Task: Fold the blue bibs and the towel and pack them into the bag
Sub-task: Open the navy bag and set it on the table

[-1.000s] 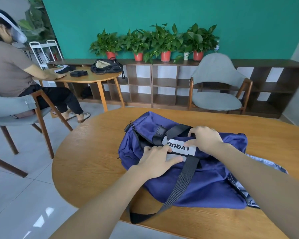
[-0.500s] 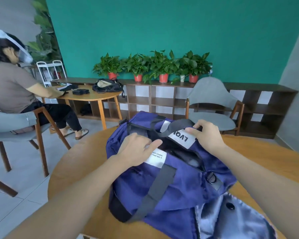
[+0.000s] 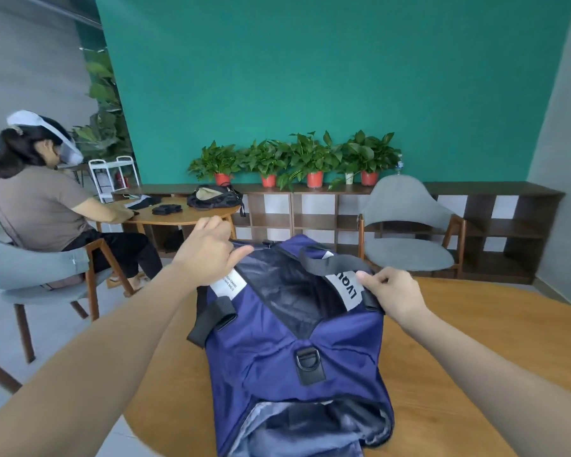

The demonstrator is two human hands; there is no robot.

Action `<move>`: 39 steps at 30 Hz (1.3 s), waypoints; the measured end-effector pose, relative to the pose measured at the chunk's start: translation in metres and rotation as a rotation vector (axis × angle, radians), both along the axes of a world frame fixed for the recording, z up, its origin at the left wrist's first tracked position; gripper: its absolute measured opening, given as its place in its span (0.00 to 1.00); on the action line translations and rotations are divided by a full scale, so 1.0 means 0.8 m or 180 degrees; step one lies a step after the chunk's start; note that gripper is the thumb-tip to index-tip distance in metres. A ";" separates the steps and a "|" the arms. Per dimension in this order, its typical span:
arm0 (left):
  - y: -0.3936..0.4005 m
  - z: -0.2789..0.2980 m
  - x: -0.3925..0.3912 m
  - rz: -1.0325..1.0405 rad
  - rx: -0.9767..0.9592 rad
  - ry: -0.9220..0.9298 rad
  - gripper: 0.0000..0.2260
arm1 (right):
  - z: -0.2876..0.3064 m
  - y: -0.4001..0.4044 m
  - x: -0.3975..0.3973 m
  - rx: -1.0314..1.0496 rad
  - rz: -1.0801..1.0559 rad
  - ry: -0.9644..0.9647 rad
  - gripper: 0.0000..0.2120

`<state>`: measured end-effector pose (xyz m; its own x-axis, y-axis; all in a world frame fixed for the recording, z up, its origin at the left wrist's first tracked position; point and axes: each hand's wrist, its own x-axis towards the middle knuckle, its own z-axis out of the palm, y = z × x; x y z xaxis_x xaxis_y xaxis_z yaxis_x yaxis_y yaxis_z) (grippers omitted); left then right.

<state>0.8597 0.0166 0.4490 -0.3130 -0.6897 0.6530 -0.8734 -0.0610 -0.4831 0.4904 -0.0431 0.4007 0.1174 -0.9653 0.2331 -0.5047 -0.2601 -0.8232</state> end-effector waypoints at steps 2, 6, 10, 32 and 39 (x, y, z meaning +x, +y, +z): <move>0.002 -0.026 -0.004 0.0085 0.0061 -0.0014 0.41 | -0.021 0.007 0.000 0.0166 0.0073 0.0086 0.21; 0.002 -0.077 -0.013 -0.0125 0.0317 0.0195 0.41 | -0.044 0.012 -0.008 0.0465 0.0196 0.1141 0.23; 0.005 -0.103 -0.026 -0.0370 0.0319 0.0225 0.39 | -0.035 0.017 -0.001 -0.0172 0.0127 0.2076 0.21; 0.038 -0.165 -0.084 -0.0545 0.0177 0.0990 0.31 | -0.045 -0.042 0.082 -0.1066 0.0298 0.2613 0.25; 0.044 -0.160 -0.057 -0.0636 0.0506 0.1353 0.31 | -0.051 -0.060 0.033 -0.0166 0.0197 0.3250 0.23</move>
